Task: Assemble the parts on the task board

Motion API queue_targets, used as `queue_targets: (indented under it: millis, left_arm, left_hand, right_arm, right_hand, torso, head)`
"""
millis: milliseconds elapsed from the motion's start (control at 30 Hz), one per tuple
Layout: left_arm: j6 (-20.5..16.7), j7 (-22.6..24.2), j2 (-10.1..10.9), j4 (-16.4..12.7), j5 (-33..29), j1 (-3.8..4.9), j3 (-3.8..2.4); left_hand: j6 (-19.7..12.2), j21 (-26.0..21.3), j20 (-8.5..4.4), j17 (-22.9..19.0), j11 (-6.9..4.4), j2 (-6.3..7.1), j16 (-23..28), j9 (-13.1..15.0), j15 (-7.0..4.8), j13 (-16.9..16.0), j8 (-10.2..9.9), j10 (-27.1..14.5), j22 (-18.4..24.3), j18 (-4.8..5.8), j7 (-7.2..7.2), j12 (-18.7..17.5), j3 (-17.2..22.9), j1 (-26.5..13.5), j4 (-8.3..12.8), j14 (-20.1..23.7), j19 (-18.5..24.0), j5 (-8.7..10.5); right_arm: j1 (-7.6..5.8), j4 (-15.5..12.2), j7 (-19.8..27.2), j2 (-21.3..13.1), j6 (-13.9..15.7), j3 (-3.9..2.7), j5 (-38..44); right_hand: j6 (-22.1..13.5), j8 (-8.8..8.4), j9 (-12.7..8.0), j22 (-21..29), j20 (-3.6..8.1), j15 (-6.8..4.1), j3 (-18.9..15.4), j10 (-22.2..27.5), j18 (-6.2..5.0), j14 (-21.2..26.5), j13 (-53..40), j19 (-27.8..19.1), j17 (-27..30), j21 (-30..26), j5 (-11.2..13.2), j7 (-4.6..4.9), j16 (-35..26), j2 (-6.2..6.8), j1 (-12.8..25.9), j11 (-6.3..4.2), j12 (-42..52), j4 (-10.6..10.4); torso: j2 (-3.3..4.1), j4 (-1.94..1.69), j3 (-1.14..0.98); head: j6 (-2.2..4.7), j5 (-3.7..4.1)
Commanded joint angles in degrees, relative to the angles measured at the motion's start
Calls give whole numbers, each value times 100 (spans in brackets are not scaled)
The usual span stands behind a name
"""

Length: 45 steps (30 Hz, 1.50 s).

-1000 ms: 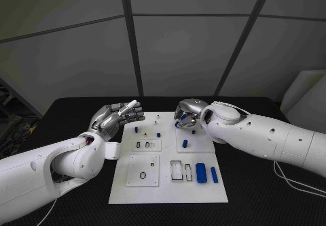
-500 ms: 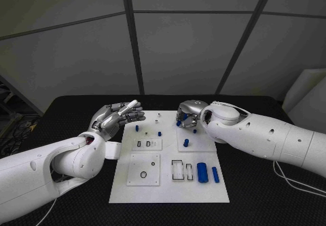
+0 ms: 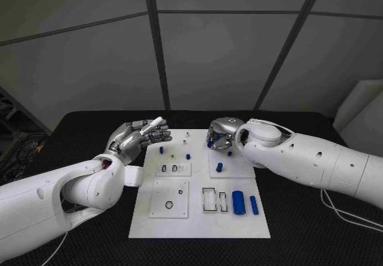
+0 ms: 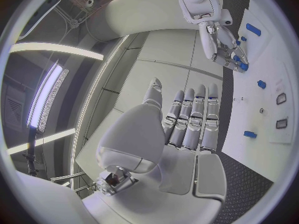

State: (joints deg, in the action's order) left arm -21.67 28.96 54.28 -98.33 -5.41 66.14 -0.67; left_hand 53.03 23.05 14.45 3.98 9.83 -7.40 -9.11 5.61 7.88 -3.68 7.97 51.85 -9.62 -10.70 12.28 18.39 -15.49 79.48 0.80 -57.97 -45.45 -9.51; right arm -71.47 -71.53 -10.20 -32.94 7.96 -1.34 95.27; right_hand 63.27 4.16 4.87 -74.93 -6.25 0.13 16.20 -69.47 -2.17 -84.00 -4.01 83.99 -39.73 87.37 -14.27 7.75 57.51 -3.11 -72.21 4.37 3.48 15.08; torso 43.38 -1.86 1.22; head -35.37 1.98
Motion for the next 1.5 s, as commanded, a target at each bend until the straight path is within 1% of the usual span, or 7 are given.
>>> queue_targets:
  millis: [33,200,400,533,633,1033,1500]
  left_arm:
    - [79,13,-3,-5,49,10,-8]
    - [87,3,-2,2,49,10,-9]
    - [99,-16,7,27,49,11,-10]
    - [99,-23,13,53,49,12,-11]
    - [99,-25,15,64,49,12,-11]
    - [121,-34,-17,60,49,14,-14]
    - [115,-49,-56,71,49,22,-41]
  left_hand:
    - [22,32,-13,-8,16,31,24,-9,36,9,-22,23,5,32,22,-33,-6,-20,23,15,-37,7]
    - [22,32,-13,-8,16,31,24,-9,36,9,-22,23,5,32,22,-33,-6,-20,23,15,-37,7]
    - [20,31,-11,-9,20,19,34,-13,39,9,-33,20,9,32,27,-47,-11,-30,27,16,-38,11]
    - [20,31,-11,-9,21,17,35,-14,39,9,-35,20,10,32,28,-50,-11,-30,29,16,-38,12]
    - [20,31,-11,-9,21,17,35,-14,39,9,-35,20,10,32,28,-50,-11,-30,29,16,-38,12]
    - [19,31,-10,-8,23,14,39,-15,40,9,-39,19,11,33,30,-55,-13,-29,35,15,-39,15]
    - [18,30,-10,-8,24,12,42,-17,41,9,-44,18,13,33,31,-61,-14,-28,41,15,-38,16]
  right_arm:
    - [-8,8,-6,5,64,1,67]
    - [-8,-24,12,-6,312,0,89]
    - [-17,-183,42,-59,900,-2,62]
    - [-75,-101,-24,41,1102,-3,49]
    - [-115,66,-79,179,1188,-4,45]
    - [-171,659,-67,733,1247,-5,28]
    - [-199,929,33,1034,1023,-5,-3]
  right_hand:
    - [102,49,48,-950,41,-48,60,-88,97,-89,-15,271,-106,51,10,-25,106,-119,-17,-30,29,-10]
    - [209,71,90,-1020,62,-94,109,-207,112,-80,-30,310,-245,80,40,-67,254,-147,-29,-75,27,-16]
    - [266,68,125,-1047,82,-112,96,-269,117,-55,-34,323,-288,92,82,-88,331,-87,24,-98,11,-37]
    - [280,35,151,-1029,92,-121,52,-270,113,-19,-24,309,-274,86,497,-119,368,-57,121,-114,-1,-142]
    - [277,23,157,-1014,93,-122,41,-263,109,-8,-21,298,-257,80,548,-120,369,-40,137,-109,-2,-165]
    - [260,5,158,-1017,93,-121,42,-242,110,-4,-15,300,-275,81,550,-117,390,-34,142,-105,-7,-182]
    - [237,-18,160,-1028,91,-117,58,-208,112,0,-7,305,-294,85,523,-109,416,-34,133,-98,-9,-196]
  torso:
    - [9,1,0]
    - [10,8,-2]
    - [11,7,3]
    - [22,-2,2]
    - [28,-12,2]
    - [103,-52,8]
    - [183,-95,22]
  head:
    - [1,-8]
    - [0,-18]
    - [59,-30]
    - [100,-45]
    - [122,-46]
    - [197,-25]
    - [197,-39]
